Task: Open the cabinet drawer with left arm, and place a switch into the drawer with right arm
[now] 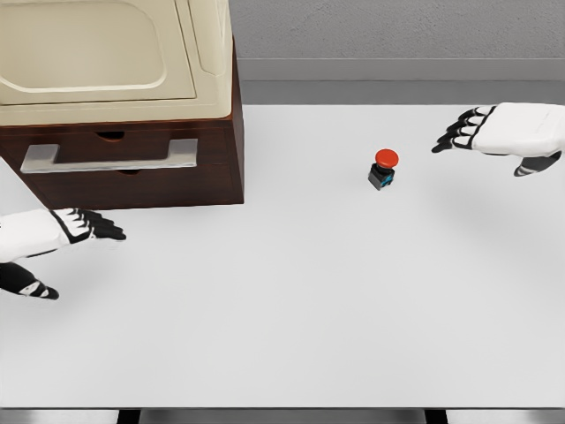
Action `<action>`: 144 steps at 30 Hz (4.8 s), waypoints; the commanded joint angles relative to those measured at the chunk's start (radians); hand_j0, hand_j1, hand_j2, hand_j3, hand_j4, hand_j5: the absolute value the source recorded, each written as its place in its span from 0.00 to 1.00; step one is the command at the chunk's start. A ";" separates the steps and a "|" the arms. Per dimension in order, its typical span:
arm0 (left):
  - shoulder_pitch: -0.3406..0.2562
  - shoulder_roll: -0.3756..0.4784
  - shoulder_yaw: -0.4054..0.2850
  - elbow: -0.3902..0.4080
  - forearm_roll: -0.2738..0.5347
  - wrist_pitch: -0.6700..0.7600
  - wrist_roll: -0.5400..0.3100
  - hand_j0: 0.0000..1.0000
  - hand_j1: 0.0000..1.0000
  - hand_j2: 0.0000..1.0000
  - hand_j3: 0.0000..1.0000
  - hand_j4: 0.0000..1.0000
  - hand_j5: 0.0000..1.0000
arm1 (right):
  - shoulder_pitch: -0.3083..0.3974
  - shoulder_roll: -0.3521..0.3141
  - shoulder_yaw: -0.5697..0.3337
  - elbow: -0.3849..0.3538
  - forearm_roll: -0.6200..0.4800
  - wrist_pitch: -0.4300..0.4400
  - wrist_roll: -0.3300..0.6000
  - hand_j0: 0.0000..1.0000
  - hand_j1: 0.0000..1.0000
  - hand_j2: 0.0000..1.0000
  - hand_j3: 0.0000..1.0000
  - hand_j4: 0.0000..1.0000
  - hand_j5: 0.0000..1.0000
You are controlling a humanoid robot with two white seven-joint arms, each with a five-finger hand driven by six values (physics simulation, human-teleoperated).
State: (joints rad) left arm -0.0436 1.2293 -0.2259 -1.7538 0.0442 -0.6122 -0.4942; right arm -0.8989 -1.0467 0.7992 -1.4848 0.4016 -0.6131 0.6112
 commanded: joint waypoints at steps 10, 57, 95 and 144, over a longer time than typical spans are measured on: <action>-0.406 0.016 -0.429 -0.009 0.370 0.001 -0.029 1.00 1.00 1.00 1.00 1.00 1.00 | -0.094 0.000 -0.021 0.144 0.000 0.002 0.000 1.00 1.00 1.00 1.00 1.00 1.00; -0.665 0.029 -0.555 0.045 0.428 0.479 -0.117 1.00 1.00 1.00 1.00 1.00 1.00 | -0.227 0.507 0.267 0.604 0.083 0.002 0.000 1.00 1.00 1.00 1.00 1.00 1.00; -0.654 0.153 -0.696 0.016 0.434 0.252 -0.117 1.00 1.00 1.00 1.00 1.00 1.00 | -0.232 0.504 0.301 0.572 0.082 0.002 0.000 0.92 0.92 0.92 0.92 0.92 0.92; -0.674 0.329 -0.744 -0.010 0.637 0.001 -0.117 1.00 1.00 1.00 1.00 1.00 1.00 | -0.232 0.504 0.299 0.578 0.072 0.002 0.000 0.74 0.74 0.74 0.74 0.74 0.74</action>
State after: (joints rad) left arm -0.7214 1.5547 -0.9739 -1.7633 0.6502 -0.6129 -0.6111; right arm -1.1305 -0.5421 1.0997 -0.9065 0.4778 -0.6131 0.6111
